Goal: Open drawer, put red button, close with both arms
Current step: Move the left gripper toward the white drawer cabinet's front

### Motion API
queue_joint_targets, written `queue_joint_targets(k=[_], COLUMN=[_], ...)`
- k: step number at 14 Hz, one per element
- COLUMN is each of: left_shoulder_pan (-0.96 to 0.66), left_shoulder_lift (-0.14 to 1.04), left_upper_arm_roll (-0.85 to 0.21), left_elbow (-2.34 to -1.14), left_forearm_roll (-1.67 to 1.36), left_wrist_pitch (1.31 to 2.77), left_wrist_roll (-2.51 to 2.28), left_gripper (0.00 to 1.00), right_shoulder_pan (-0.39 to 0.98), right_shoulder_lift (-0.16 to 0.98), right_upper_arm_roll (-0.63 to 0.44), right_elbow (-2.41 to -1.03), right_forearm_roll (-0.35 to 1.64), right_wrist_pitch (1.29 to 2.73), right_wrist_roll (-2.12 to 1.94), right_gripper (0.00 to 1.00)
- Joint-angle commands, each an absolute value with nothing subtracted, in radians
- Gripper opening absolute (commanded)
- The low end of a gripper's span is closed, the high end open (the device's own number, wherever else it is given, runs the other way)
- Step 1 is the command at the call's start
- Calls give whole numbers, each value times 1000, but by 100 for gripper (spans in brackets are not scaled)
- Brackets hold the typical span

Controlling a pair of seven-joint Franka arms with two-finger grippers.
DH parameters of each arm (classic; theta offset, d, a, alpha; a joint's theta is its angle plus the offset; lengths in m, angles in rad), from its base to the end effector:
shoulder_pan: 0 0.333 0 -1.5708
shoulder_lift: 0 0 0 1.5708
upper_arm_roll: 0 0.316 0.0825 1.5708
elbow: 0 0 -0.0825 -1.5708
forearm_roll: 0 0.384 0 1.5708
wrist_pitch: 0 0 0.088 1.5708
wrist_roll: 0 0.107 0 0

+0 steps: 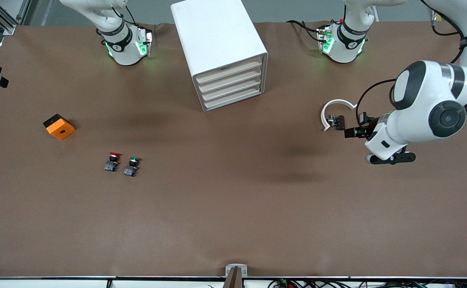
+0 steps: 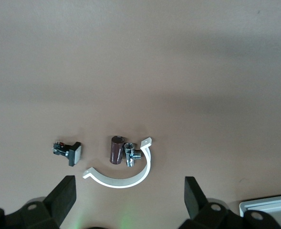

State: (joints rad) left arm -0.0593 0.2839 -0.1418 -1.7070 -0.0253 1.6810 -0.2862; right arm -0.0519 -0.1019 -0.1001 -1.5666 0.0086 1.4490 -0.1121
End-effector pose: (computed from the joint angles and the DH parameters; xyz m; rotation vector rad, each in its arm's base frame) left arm 0.5916 -0.1167 0.4049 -3.0887 -0.1410 0.4889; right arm 0.5033 -0.0793 0.6698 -3.1203 0.0598 0.0212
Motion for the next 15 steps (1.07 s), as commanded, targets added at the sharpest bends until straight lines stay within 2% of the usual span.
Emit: queue_joint_targets(k=[1, 7, 15], left_shoulder_pan=[-89, -181, -327], left_shoulder_lift=[323, 403, 613], left_upper_arm_roll=[-150, -150, -153], left_elbow=[-1686, -1667, -1522], left_forearm_roll=[-25, -23, -116], left_wrist_pitch=[1696, 1718, 1709], left_wrist_roll=[-398, -717, -1294], left_gripper=[100, 100, 100], right_shoulder_pan=[-52, -83, -101], right_shoulder_lift=[-124, -103, 3], right_upper_arm_roll=[-100, -103, -101], right_elbow=[-1580, -1557, -1555], right_forearm_roll=[3, 6, 14], right_wrist_pitch=[1454, 1447, 1447], right_wrist_roll=[-120, -124, -123], right_gripper=[100, 100, 100])
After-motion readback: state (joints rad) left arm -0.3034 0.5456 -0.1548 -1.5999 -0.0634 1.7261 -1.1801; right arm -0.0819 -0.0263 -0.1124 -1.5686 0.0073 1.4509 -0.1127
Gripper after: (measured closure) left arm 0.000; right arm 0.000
